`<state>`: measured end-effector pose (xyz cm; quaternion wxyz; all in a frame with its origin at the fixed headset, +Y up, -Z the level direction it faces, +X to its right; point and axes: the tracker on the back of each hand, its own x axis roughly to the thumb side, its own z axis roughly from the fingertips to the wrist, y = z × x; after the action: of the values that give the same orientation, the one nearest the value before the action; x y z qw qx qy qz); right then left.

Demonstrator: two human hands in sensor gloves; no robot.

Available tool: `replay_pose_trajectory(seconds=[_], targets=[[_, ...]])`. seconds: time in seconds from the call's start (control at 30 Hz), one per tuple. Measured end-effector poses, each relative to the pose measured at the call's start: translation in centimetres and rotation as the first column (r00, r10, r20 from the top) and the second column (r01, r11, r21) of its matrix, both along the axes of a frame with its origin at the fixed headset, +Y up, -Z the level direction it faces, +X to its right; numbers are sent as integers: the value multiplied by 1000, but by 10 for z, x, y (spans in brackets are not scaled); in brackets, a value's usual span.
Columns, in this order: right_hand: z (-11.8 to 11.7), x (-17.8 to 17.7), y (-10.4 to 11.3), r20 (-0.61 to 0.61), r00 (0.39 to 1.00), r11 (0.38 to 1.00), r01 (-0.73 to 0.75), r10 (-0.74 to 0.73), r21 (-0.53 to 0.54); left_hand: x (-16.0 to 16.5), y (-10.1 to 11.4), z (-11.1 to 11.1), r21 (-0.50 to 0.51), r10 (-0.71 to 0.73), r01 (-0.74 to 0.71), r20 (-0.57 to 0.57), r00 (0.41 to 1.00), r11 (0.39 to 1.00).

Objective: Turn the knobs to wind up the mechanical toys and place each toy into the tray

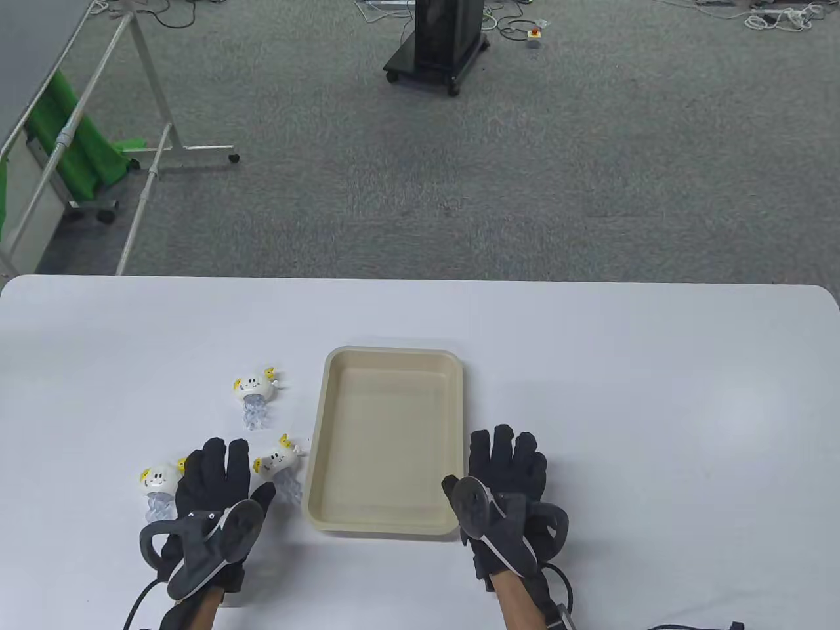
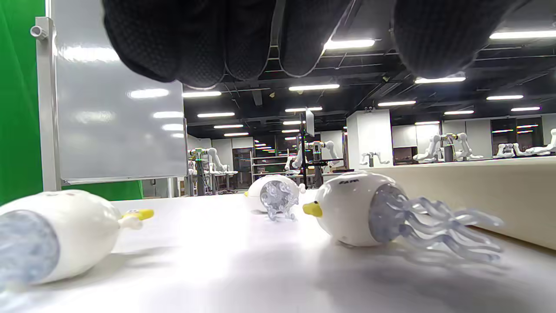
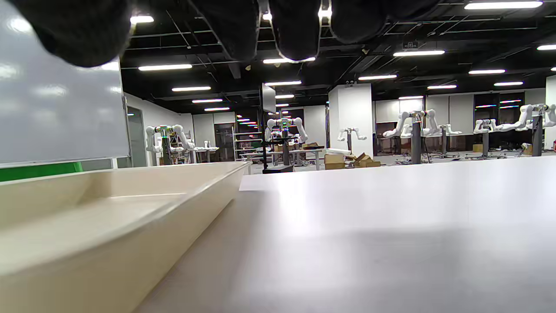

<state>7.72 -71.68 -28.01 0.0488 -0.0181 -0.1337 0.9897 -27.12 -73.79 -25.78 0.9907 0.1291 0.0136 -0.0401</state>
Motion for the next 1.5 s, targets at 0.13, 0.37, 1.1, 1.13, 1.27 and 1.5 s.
replay_pose_trajectory(seconds=[0.13, 0.37, 1.1, 1.13, 1.27, 1.5], targets=[[0, 0, 0, 0, 1000, 1000, 2, -2, -8, 1, -1, 0, -8, 5, -5, 3, 1000, 1000], [0, -1, -1, -4, 1000, 1000, 5, -5, -17, -3, -1, -1, -16, 28, -28, -7, 1000, 999], [-1, -2, -4, -20, 999, 999, 28, -29, -47, -80, -12, -17, -145, 172, -223, -301, 938, 964], [-1, -2, -4, -22, 999, 998, 29, -31, -46, -84, -13, -19, -149, 179, -235, -318, 931, 960], [-1, -2, -1, -28, 999, 998, 43, -44, -39, -92, -21, -22, -185, 185, -261, -350, 918, 948], [0, 0, 2, -34, 998, 998, 57, -58, -30, -100, -27, -34, -247, 151, -280, -437, 886, 928]])
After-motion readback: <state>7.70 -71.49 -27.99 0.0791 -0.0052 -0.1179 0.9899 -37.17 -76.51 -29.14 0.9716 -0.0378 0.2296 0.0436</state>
